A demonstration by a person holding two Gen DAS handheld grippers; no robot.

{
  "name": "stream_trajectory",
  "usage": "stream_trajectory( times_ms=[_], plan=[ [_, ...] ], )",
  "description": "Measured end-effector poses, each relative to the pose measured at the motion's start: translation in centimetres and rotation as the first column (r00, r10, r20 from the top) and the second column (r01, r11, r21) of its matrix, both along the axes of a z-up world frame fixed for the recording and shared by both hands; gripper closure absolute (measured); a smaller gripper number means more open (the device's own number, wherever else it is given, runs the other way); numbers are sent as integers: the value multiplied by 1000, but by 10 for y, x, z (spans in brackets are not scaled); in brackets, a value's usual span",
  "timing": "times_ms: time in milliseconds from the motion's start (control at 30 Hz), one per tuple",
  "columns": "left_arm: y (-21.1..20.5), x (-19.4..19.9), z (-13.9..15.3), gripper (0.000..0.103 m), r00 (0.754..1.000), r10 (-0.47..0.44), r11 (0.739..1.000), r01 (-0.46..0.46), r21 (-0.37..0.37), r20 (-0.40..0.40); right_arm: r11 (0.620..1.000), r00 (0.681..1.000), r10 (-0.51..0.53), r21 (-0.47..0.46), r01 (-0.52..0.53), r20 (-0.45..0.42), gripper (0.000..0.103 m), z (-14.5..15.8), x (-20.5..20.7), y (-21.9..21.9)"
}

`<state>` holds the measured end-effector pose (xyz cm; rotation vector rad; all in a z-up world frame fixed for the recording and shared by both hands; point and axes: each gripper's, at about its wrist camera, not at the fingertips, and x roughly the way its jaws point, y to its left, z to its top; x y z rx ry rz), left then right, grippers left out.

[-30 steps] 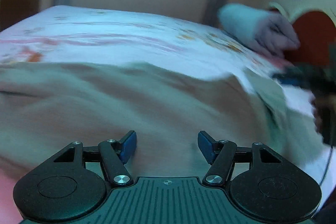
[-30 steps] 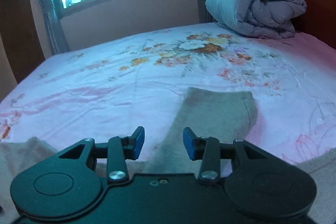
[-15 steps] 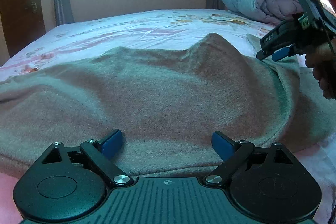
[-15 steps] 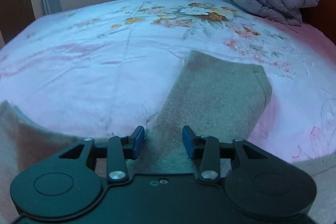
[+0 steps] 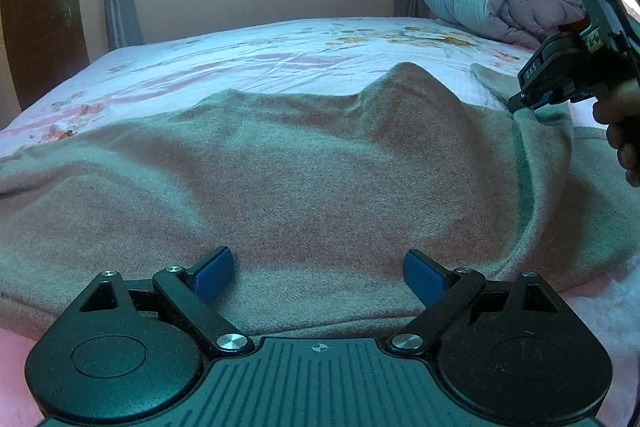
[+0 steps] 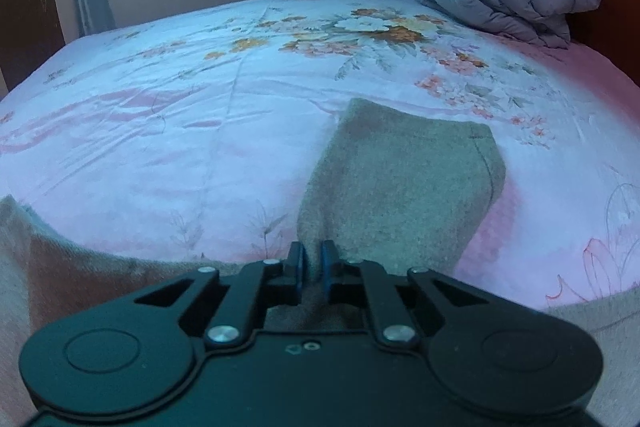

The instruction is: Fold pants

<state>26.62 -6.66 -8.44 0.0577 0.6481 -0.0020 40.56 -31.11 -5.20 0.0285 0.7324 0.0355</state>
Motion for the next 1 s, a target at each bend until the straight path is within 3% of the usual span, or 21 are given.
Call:
stream_trajectory(
  times_ms=[300,533,600,733,800,867,933,1000],
  plan=[
    [1,0,0,12,1000,0,1000,0,-1,-2,999,997,-30,24,28,65,103,22,-18,-21],
    [2,2,1,12,1000,-2,1000,2,-3,-7,983,986,-137,133,124,97,103,28,-68,-69],
    [3,2,1,12,1000,-5,1000,5,-4,-8,956,977,-199,233,177,77,103,22,-86,-90],
    [3,1,2,12,1000,-12,1000,12,-4,-10,821,928,-371,453,347,-39,101,-9,-126,-136],
    [4,1,2,12,1000,-19,1000,19,-9,-14,789,891,-450,440,428,-59,101,-17,-143,-149],
    [6,2,4,12,999,-26,1000,25,-16,-20,764,876,-479,464,448,-56,100,-16,-158,-162],
    [7,2,6,12,999,-28,999,27,-27,-24,810,896,-444,431,398,8,92,-4,-160,-159],
    [8,0,9,12,1000,-20,999,20,-29,-10,895,935,-344,331,300,84,84,15,-149,-143]
  ],
)
